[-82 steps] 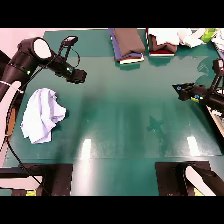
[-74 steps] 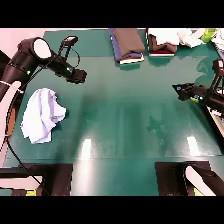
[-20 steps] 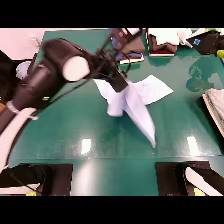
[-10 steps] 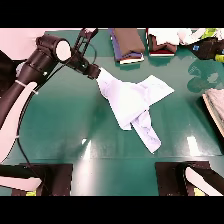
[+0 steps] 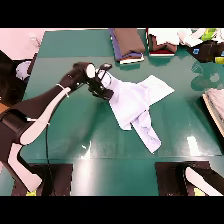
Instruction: Fold the shirts.
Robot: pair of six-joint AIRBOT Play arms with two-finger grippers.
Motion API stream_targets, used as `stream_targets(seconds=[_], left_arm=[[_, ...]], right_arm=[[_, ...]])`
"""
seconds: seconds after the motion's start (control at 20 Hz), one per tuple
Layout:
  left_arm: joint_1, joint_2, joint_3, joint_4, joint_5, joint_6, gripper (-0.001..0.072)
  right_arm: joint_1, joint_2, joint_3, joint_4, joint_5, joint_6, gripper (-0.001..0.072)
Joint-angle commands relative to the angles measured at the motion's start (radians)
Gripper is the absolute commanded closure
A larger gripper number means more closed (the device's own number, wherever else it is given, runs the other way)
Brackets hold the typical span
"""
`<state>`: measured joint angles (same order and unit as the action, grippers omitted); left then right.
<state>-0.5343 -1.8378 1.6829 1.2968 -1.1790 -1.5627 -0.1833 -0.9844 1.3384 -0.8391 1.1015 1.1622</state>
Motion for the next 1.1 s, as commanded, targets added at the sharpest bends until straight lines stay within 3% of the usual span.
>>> stream_targets(seconds=[0.0,0.25,0.35,0.5,0.6,0.75,1.05], left_arm=[[-0.03,-0.045,0.0,-0.039,0.003,-0.002,0.0263],[-0.032,-0.055,-0.001,-0.05,0.0,-0.005,0.0297],[-0.032,-0.055,0.0,-0.048,0.019,0.001,0.0687],[-0.012,-0.043,0.043,0.025,-0.047,0.0,0.0687],[0.04,0.018,0.069,0.116,-0.063,0.0,0.0687],[0.162,0.15,0.07,0.137,-0.071,0.039,0.0687],[0.326,0.259,0.069,0.138,-0.136,0.055,0.0687]], right_arm=[[-0.001,0.0,0.0,-0.003,0.001,0.008,0.0692],[-0.001,0.0,-0.001,-0.003,0.002,0.01,0.0692],[-0.001,0.0,-0.001,-0.003,0.002,0.028,0.0692],[-0.001,0.0,-0.001,-0.039,0.028,0.043,0.0692],[-0.001,0.0,-0.012,-0.187,0.067,0.152,0.0692],[-0.001,-0.001,-0.099,-0.362,0.105,0.259,0.0692],[0.006,-0.119,-0.277,-0.41,-0.011,0.272,0.0691]])
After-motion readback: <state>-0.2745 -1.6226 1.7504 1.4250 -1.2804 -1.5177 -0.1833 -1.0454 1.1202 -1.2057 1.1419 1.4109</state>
